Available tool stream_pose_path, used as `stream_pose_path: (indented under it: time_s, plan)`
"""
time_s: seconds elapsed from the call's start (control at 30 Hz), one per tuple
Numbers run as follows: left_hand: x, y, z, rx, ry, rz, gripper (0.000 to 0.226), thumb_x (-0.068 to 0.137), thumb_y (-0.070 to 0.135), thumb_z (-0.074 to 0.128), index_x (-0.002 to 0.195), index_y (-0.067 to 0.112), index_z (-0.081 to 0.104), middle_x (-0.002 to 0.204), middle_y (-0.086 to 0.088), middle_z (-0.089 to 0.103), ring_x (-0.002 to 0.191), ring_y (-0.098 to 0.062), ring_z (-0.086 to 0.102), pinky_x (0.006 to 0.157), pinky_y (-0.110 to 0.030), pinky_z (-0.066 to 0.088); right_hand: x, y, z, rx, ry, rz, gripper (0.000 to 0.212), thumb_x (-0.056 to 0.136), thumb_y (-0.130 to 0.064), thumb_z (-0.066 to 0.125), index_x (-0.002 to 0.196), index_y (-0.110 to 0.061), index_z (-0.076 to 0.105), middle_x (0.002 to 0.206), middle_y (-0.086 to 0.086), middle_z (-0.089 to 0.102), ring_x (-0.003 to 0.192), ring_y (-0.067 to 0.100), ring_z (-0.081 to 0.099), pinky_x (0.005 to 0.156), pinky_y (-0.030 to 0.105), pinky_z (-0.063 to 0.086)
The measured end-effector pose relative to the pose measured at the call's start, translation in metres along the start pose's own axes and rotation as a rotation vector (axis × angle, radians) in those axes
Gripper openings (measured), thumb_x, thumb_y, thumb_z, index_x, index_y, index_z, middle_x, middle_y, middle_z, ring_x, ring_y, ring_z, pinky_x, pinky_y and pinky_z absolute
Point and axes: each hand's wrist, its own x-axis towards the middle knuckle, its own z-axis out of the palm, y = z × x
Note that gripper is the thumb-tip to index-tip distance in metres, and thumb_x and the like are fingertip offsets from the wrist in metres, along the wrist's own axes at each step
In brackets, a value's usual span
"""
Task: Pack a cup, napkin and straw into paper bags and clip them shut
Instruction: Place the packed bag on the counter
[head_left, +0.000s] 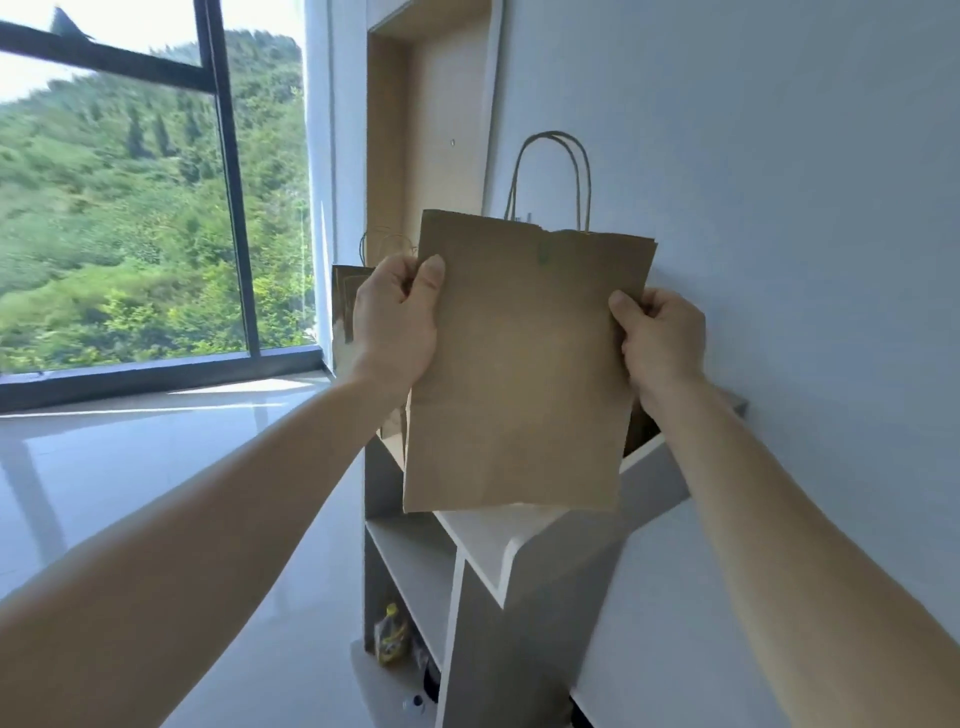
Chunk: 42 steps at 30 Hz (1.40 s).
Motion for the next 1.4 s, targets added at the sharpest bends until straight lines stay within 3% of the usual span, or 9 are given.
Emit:
stream_pose_path:
  time_s: [0.2,0.3,0.43,0.6,0.73,0.87,1.03,1.2,1.4]
  plan:
    - [0.025,-0.039,-0.002,0.086,0.082,-0.005,0.027,0.099,0.035,0.055,0.075,0.022,0.055,0.073,0.006,0.052,0.062,-0.006,0.044,0.053,-0.015,0.036,0.036,0.040,0.058,0.039,-0.160,0.018,0.020,0.092,-0.027,0.062,0.072,-0.023,0.060,0.060,-0.008,0.054,0.050,0.008,0.046,0.055,0.027,0.039]
    - [0.026,-0.063,0.002,0.157,0.076,-0.047,0.025,0.099,0.034,0.054,0.081,0.018,0.059,0.077,0.000,0.054,0.068,-0.012,0.047,0.060,-0.023,0.040,0.049,0.070,0.076,0.053,-0.227,0.066,0.024,0.094,-0.022,0.061,0.070,-0.022,0.057,0.051,-0.013,0.050,0.040,0.005,0.044,0.044,0.024,0.036]
    - [0.020,-0.095,0.012,0.239,0.046,-0.114,0.032,0.098,0.035,0.057,0.089,0.006,0.066,0.088,-0.019,0.067,0.081,-0.034,0.059,0.072,-0.046,0.049,0.064,0.110,0.088,-0.004,-0.281,0.101,0.017,0.095,-0.021,0.060,0.078,-0.017,0.058,0.067,0.001,0.056,0.040,0.004,0.049,0.048,0.027,0.040]
    - [0.006,-0.127,0.021,0.253,-0.013,-0.178,0.029,0.097,0.031,0.060,0.087,0.006,0.071,0.089,-0.020,0.070,0.081,-0.035,0.063,0.079,-0.048,0.052,0.068,0.150,0.090,-0.043,-0.359,0.160,0.014,0.098,-0.016,0.054,0.100,-0.006,0.062,0.077,0.008,0.063,0.043,0.004,0.055,0.043,0.018,0.045]
    - [0.002,-0.138,0.020,0.217,-0.049,-0.193,0.019,0.094,0.027,0.065,0.077,0.033,0.071,0.077,0.009,0.073,0.072,-0.005,0.065,0.074,-0.027,0.054,0.071,0.163,0.086,-0.047,-0.396,0.159,0.006,0.097,-0.010,0.056,0.096,-0.012,0.061,0.083,0.008,0.064,0.048,0.006,0.059,0.046,0.020,0.048]
    - [0.005,-0.143,0.013,0.225,-0.111,-0.210,0.018,0.093,0.023,0.067,0.080,0.035,0.069,0.071,0.019,0.071,0.066,0.005,0.063,0.065,-0.009,0.048,0.077,0.154,0.087,-0.005,-0.438,0.143,0.018,0.092,-0.008,0.064,0.095,-0.024,0.057,0.087,0.002,0.062,0.054,0.013,0.065,0.049,0.025,0.052]
    - [0.007,-0.148,0.001,0.227,-0.171,-0.274,0.012,0.094,0.021,0.065,0.087,0.027,0.071,0.084,0.004,0.074,0.070,-0.002,0.063,0.072,-0.025,0.053,0.081,0.139,0.098,0.033,-0.501,0.084,0.019,0.089,-0.003,0.067,0.094,-0.020,0.057,0.083,0.004,0.067,0.059,0.019,0.068,0.052,0.028,0.055]
    - [0.013,-0.145,0.004,0.253,-0.185,-0.298,0.014,0.095,0.020,0.063,0.097,0.015,0.076,0.093,-0.008,0.076,0.086,-0.027,0.070,0.084,-0.044,0.058,0.096,0.131,0.097,-0.050,-0.499,0.057,0.020,0.086,0.007,0.064,0.084,-0.012,0.061,0.076,0.010,0.072,0.062,0.017,0.072,0.059,0.025,0.059]
    - [0.025,-0.142,0.028,0.331,-0.188,-0.274,0.019,0.095,0.025,0.063,0.100,0.011,0.076,0.095,-0.010,0.075,0.094,-0.027,0.068,0.088,-0.044,0.054,0.120,0.125,0.085,-0.181,-0.426,0.019,0.022,0.088,0.006,0.063,0.083,-0.015,0.061,0.078,0.004,0.071,0.065,0.016,0.073,0.065,0.031,0.060]
